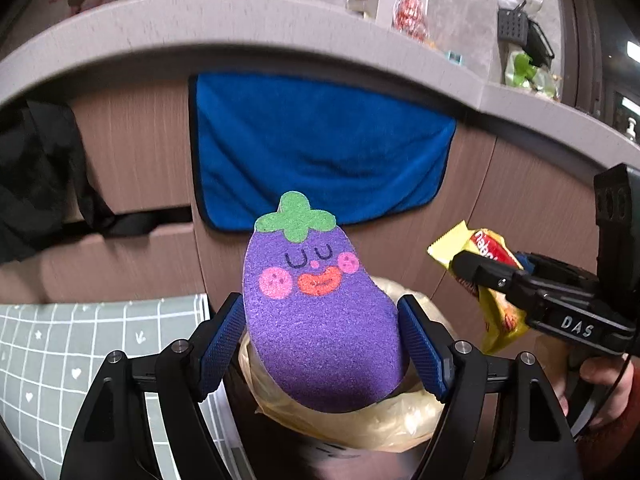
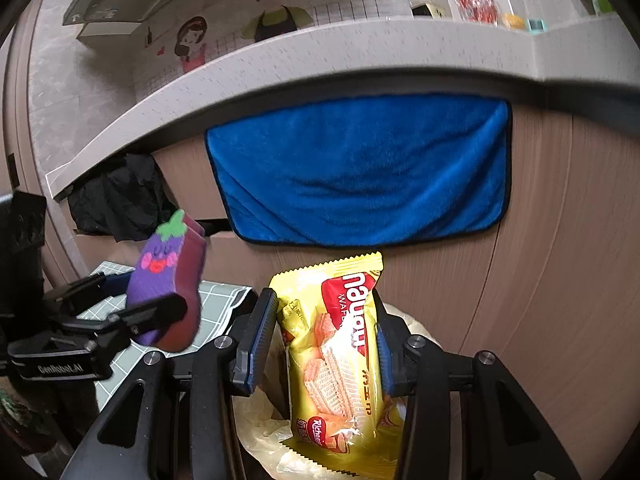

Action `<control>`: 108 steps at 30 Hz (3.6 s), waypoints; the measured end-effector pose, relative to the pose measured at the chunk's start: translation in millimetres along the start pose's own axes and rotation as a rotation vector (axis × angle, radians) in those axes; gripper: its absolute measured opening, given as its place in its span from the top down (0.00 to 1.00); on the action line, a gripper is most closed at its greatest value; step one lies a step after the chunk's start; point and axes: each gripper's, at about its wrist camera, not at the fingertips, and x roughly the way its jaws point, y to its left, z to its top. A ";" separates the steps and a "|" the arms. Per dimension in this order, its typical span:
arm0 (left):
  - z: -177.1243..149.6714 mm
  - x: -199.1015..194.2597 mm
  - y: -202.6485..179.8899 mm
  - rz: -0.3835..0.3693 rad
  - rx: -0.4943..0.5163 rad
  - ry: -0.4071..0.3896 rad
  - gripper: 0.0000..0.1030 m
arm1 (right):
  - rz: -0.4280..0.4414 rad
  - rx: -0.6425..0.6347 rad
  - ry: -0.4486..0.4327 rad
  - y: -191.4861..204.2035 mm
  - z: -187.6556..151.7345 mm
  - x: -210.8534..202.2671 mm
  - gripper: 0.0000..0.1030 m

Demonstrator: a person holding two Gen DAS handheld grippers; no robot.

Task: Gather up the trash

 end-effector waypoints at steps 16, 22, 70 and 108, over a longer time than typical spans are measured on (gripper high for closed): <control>-11.5 60.4 18.4 -0.114 -0.064 0.144 0.22 | 0.025 0.107 0.099 -31.9 -20.0 46.5 0.54; -9.5 69.0 26.6 -0.147 -0.101 0.147 0.21 | -0.021 0.154 0.082 -44.6 -24.4 54.1 0.36; -131.3 -238.9 -27.6 0.387 -0.049 -0.048 0.22 | 0.022 -0.090 -0.089 140.2 -113.2 -188.7 0.34; -151.6 -326.0 -43.5 0.455 -0.085 -0.196 0.22 | 0.033 -0.103 -0.105 181.2 -137.0 -229.0 0.34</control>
